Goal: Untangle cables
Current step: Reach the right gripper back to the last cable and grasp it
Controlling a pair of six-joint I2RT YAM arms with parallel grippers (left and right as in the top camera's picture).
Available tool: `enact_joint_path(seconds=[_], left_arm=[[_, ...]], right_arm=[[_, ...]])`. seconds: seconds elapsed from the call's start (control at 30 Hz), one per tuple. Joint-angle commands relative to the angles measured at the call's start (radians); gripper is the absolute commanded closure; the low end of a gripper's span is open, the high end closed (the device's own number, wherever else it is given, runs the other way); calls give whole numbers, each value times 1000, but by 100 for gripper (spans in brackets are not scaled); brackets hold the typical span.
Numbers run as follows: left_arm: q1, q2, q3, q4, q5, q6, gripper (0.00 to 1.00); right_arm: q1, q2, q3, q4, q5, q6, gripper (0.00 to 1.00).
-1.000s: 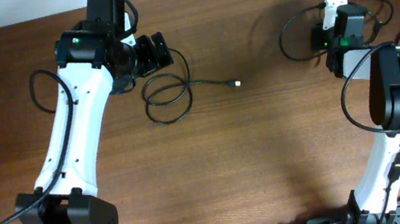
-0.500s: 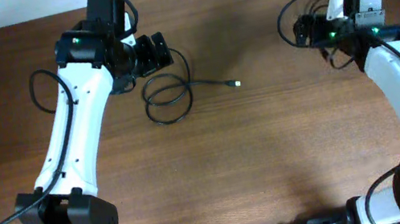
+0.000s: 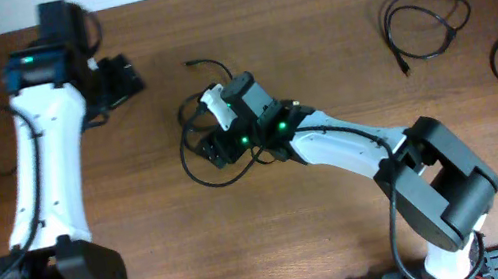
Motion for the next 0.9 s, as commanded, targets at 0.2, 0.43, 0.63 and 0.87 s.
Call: enact_joint_path(seconds=[0.2,0.43,0.63,0.87], left_arm=[[306,-53,10,-159,78,-51,1],[306,-53,10,-159,78,-51,1],[306,-53,10,-159,78,-51,1],[306,-53,10,-159,78,-51,1]], right_arm=[[2,283,297,-105,-36,-121,36],[56,358,297,-108,178,-252,43],[157,314,403,-457,275,-251,71],[172,318,500,-790,202,-413,27]])
